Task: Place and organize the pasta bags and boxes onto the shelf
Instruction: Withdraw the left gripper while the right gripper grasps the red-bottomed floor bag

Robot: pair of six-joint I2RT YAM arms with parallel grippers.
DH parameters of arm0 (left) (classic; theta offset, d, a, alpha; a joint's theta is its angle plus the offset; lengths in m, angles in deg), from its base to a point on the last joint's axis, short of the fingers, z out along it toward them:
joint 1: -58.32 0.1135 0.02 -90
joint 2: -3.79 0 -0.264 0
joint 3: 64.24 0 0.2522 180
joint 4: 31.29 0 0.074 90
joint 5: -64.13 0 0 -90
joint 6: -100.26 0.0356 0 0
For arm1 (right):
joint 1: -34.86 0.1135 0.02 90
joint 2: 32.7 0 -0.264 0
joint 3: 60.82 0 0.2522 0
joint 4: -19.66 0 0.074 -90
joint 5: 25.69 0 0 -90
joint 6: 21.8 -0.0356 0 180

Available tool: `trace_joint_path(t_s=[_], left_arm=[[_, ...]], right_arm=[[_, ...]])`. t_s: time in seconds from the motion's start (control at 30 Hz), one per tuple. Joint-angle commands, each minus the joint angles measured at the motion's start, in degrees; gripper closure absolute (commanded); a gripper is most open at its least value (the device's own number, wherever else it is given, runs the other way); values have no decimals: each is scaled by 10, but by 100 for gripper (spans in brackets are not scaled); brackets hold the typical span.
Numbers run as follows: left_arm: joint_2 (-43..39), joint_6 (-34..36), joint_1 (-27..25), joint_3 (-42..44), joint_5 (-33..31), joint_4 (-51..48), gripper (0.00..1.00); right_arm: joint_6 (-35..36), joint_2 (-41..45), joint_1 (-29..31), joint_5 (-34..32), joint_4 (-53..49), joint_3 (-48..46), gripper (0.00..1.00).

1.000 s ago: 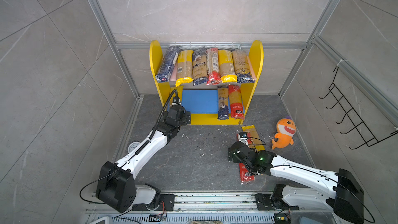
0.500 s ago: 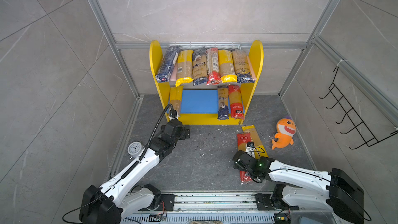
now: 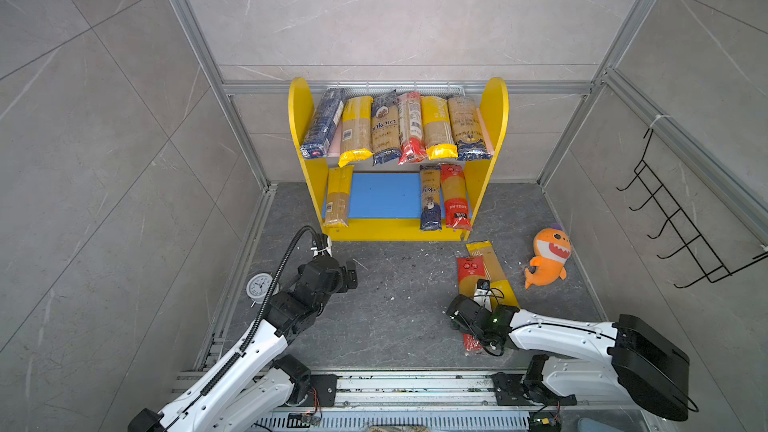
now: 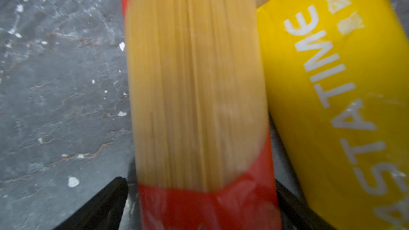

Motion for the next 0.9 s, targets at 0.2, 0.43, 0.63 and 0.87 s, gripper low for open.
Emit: trace_joint_path(t_s=[0.2,0.43,0.63,0.87], left_arm=[[-39,-31,-3,-2,-5,-43,0],[-45,-38,-3,1,-5,-53,0],[-51,-42,-4,8,-2,-53,0],[-42,-45,-4,16,5,-47,0]], right_arm=[[53,-90,27,34,82,53,0],[69,-132,41,26,85,96,0],[47,-136,56,-9,54,92,0],[19,-166,64,-25,97,61,0]])
